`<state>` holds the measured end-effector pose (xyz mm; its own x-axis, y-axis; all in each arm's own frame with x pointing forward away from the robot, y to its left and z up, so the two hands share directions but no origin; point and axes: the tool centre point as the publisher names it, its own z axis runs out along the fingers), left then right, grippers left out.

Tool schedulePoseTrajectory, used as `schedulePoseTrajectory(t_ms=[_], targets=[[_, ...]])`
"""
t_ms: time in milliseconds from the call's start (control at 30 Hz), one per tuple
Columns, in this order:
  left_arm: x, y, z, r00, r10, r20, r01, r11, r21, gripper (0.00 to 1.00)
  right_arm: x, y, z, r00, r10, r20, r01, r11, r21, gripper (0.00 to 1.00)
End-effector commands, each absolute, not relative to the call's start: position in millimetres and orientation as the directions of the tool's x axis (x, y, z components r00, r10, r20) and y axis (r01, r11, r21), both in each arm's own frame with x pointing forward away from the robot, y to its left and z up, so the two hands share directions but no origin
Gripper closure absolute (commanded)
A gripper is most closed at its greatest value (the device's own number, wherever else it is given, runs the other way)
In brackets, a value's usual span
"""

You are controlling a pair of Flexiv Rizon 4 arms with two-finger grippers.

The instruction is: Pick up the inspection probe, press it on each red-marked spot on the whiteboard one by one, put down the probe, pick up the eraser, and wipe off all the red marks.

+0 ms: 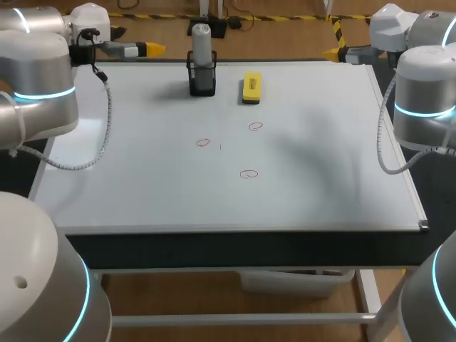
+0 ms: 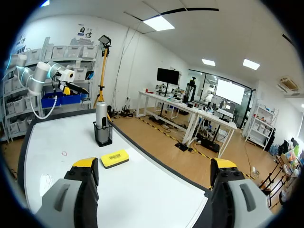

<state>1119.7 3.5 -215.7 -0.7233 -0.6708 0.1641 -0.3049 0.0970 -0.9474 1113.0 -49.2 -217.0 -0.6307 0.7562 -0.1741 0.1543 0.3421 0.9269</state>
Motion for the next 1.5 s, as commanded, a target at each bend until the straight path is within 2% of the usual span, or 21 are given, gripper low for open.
schedulePoseTrajectory(t_ms=[33,300,600,1067,1500], targets=[[1133.1,3.4,-221.4,-0.77,-0.615,0.17,-0.286,0.094,-0.954,0.0,1113.6,-49.3,-216.6,-0.632,0.756,-0.174,0.156,0.344,0.926,0.0],[1145.0,-8.6,-227.7,-0.834,-0.528,0.156,-0.246,0.104,-0.964,0.0,1113.6,-49.3,-216.6,-0.632,0.756,-0.174,0.156,0.344,0.926,0.0],[1152.1,-20.8,-234.2,-0.924,-0.339,0.178,-0.218,0.082,-0.972,0.0,1113.6,-49.3,-216.6,-0.632,0.756,-0.174,0.156,0.344,0.926,0.0],[1151.7,-45.8,-252.9,-0.969,-0.177,0.174,-0.18,0.022,-0.983,0.0,1113.6,-49.3,-216.6,-0.632,0.756,-0.174,0.156,0.344,0.926,0.0],[1161.2,-76.8,-261.5,-0.978,-0.138,0.159,-0.16,-0.001,-0.987,0.0,1113.6,-49.3,-216.6,-0.632,0.756,-0.174,0.156,0.344,0.926,0.0]])
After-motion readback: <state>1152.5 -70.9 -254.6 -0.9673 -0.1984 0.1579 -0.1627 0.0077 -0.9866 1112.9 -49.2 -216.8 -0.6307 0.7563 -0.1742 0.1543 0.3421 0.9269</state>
